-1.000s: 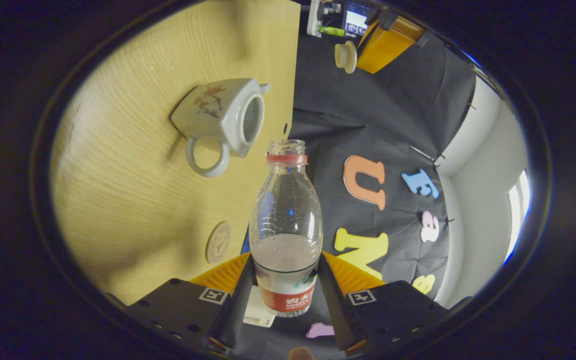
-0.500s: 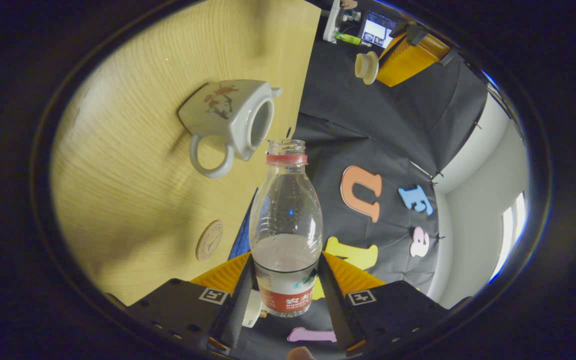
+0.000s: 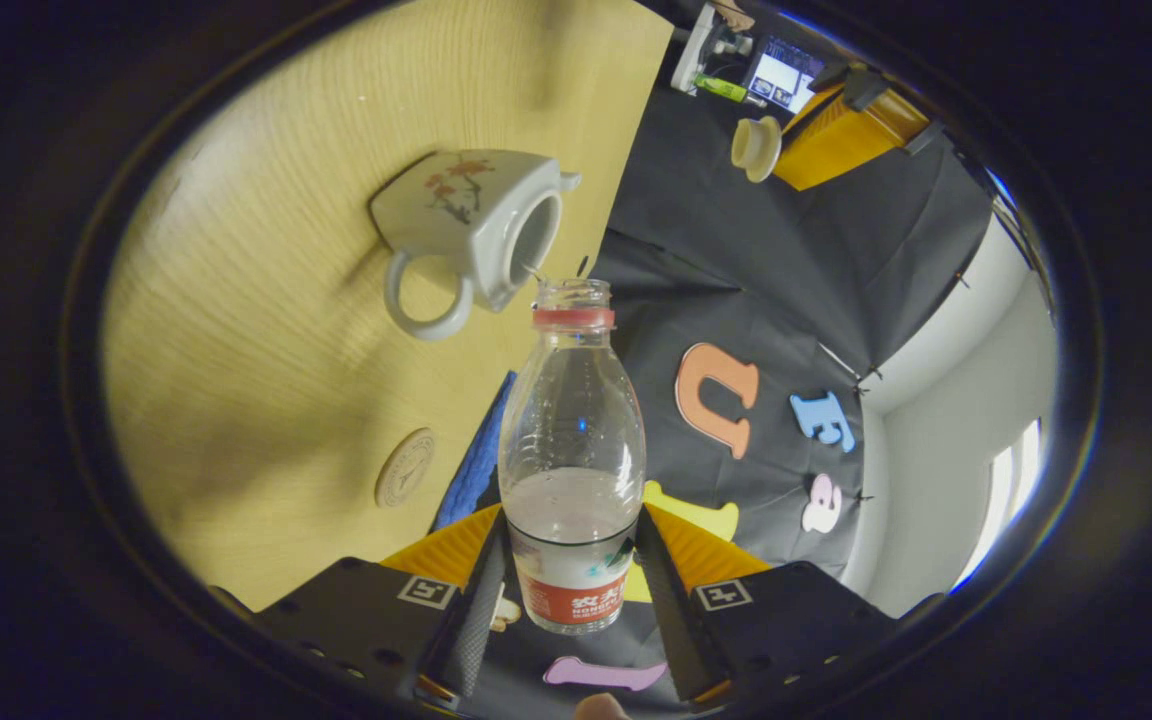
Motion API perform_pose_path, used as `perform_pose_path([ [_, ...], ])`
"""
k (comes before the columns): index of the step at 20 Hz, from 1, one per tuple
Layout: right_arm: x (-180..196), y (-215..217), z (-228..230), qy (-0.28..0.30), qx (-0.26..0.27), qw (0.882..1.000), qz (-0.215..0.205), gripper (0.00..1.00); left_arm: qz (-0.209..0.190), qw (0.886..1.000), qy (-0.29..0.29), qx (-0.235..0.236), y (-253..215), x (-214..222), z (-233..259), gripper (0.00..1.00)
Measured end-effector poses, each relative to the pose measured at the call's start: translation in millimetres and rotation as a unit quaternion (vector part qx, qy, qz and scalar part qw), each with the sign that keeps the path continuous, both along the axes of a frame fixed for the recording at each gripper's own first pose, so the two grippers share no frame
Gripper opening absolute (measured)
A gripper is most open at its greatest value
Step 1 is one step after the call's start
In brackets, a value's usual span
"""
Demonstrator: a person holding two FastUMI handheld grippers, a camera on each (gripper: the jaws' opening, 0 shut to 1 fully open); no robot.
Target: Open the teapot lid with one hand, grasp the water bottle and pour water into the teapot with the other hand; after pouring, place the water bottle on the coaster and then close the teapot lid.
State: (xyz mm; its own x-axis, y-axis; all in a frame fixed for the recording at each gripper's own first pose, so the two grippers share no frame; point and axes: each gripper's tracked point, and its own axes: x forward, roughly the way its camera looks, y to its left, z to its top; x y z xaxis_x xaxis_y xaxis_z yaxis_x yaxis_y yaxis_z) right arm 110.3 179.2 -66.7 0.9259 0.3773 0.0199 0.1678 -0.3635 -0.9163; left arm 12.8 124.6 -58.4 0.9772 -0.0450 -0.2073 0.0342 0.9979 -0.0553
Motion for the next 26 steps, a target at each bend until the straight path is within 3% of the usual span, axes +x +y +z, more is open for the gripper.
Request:
perform_pose_path([
  [14, 1.2, 4.1, 5.9, -0.045, -0.051, 0.997, 0.021, 0.72, 0.006, 1.000, -0.002, -0.004, 3.1, 0.6, 0.8, 0.03],
  [26, 2.2, 5.9, 11.2, -0.067, -0.063, 0.995, 0.037, 0.72, 0.008, 1.000, -0.006, 0.001, 5.3, -0.9, 3.5, 0.03],
])
